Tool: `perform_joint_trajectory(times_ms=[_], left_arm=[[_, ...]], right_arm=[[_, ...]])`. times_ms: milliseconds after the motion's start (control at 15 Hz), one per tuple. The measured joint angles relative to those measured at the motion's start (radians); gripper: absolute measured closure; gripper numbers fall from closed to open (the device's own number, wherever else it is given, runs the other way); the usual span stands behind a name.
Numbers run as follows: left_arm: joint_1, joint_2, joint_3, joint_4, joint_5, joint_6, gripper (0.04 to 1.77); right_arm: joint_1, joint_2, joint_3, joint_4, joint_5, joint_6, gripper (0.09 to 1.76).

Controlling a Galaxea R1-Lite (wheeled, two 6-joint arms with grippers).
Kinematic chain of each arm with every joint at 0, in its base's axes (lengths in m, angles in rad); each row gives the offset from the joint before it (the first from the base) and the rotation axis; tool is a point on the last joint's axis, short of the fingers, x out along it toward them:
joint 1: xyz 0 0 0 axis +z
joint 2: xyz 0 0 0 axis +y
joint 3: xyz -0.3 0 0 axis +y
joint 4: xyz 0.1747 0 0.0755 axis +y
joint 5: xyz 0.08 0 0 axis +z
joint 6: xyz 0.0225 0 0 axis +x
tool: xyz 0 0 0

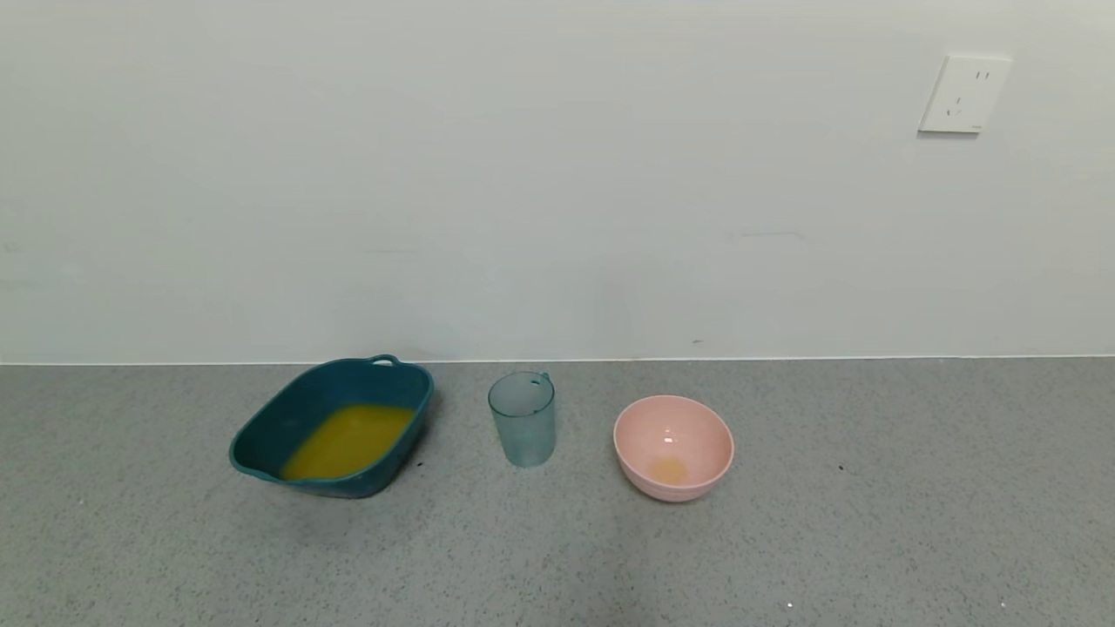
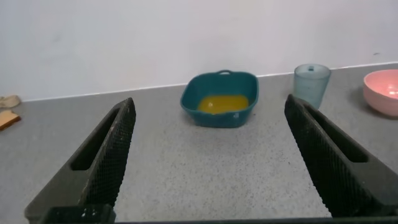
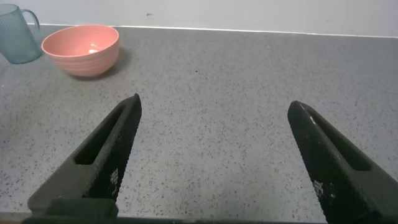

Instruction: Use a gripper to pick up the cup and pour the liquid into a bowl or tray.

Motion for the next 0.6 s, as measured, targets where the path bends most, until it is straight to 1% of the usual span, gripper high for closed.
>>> perform_joint_trajectory(times_ms=[133, 333, 467, 600], left_arm=[[0.001, -0.036, 0.101, -0.116, -0.01, -0.003, 0.09], [0.001, -0.056, 0.298, -0.291, -0.021, 0.0, 0.09], [0.001, -0.06, 0.406, -0.348, -0.02, -0.002, 0.09], [0.001, -0.061, 0.48, -0.414, -0.03, -0.014, 0.09]], right_arm=[[0.0, 0.0, 0.0, 0.0, 0.0, 0.0, 0.14], [0.0, 0.0, 0.0, 0.0, 0.0, 0.0, 0.14], [0.0, 0.0, 0.0, 0.0, 0.0, 0.0, 0.14], [0.0, 0.0, 0.0, -0.001, 0.0, 0.001, 0.14]])
